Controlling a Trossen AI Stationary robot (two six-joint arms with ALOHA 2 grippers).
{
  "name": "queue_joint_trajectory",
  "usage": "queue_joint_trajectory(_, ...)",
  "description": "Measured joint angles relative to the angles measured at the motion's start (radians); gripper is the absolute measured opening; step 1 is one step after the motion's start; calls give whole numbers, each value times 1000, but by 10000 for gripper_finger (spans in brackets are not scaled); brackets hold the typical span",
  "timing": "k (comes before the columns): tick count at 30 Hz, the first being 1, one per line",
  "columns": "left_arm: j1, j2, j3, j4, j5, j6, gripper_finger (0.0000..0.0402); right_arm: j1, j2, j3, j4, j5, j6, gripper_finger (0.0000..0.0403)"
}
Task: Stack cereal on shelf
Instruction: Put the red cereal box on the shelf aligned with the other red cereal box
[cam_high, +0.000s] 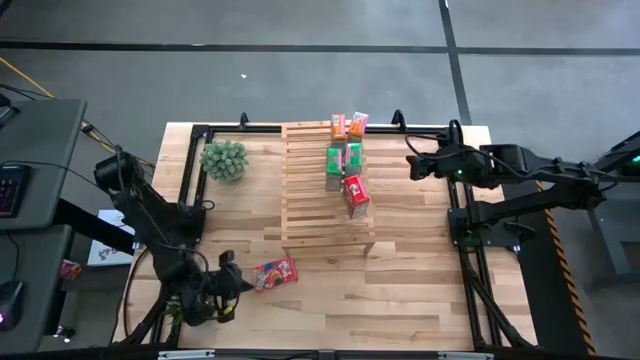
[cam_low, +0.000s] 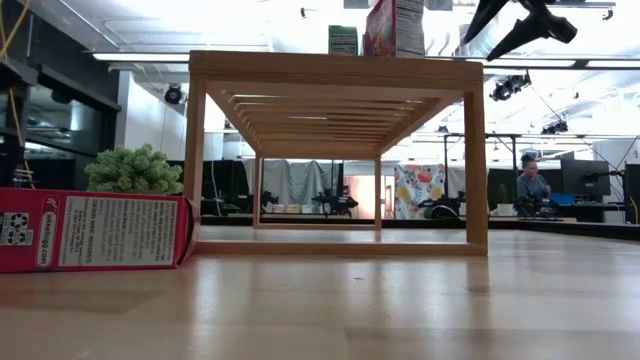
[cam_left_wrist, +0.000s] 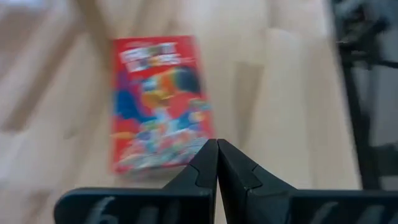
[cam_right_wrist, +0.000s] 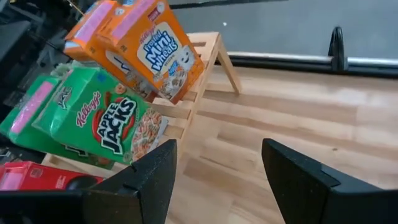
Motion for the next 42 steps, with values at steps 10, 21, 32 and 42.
queue_joint_trajectory(10, 55, 0, -163, 298, -23, 156, 0, 0, 99, 0, 1, -62, 55, 229)
queue_joint_trajectory(21, 19, -1, -161, 227, 40, 117, 0, 0, 151, 0, 0, -73, 21, 229)
queue_joint_trajectory(32, 9, -5, -160, 266, 7, 84, 0, 0, 149, 0, 0, -70, 21, 229)
queue_joint_trajectory(42, 24, 9, -160, 253, -27, 78, 0, 0, 149, 0, 0, -74, 28, 229)
